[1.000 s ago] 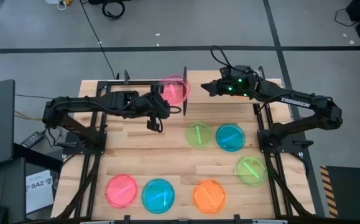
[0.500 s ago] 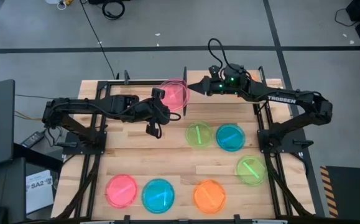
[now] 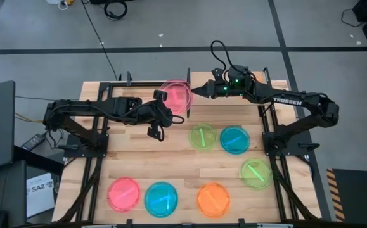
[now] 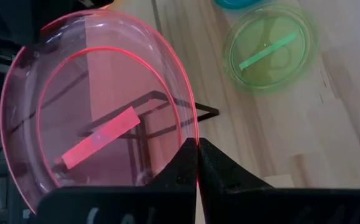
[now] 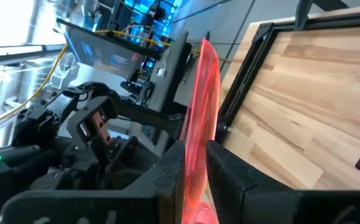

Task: Place and stack plates onto a shelf
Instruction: Put the top pink plate on the shelf, then stack the pink plate on top of the orange plate on the shelf

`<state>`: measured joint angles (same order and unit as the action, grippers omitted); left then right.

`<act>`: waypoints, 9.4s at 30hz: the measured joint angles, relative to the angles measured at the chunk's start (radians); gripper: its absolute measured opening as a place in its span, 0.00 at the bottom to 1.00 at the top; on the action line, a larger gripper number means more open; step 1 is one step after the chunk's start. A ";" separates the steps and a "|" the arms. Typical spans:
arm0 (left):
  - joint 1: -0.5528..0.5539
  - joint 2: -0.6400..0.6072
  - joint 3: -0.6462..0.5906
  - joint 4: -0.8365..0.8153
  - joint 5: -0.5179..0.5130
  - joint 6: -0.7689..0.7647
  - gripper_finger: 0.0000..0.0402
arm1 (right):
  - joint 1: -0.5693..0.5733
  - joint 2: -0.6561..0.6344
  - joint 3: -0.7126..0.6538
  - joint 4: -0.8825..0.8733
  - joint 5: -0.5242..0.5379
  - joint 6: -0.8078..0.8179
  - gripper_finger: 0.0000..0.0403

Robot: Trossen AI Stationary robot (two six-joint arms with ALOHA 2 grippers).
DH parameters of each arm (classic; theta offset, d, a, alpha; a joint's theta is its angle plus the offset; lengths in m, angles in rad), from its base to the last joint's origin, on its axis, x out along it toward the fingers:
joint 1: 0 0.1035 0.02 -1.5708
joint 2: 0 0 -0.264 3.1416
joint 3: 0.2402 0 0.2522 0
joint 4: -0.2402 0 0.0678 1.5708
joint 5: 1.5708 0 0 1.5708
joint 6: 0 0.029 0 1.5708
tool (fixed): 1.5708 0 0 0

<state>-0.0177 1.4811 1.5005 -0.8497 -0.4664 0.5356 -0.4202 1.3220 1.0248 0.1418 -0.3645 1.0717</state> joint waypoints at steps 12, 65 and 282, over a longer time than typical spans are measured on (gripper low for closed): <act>0.001 0.000 0.000 0.009 -0.012 0.002 0.01 | 0.000 0.000 0.000 -0.166 0.002 -0.068 0.17; 0.001 0.000 0.001 0.008 -0.007 -0.083 0.32 | -0.198 0.000 0.000 -0.176 -0.027 -0.151 0.02; -0.648 -0.005 -0.808 0.160 0.706 -1.377 0.02 | 0.249 -0.098 0.000 -0.644 0.398 -0.499 0.16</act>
<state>-0.6659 1.4764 0.6930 -0.6901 0.2394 -0.8417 -0.1711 1.2236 1.0252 -0.5026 0.0331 0.5732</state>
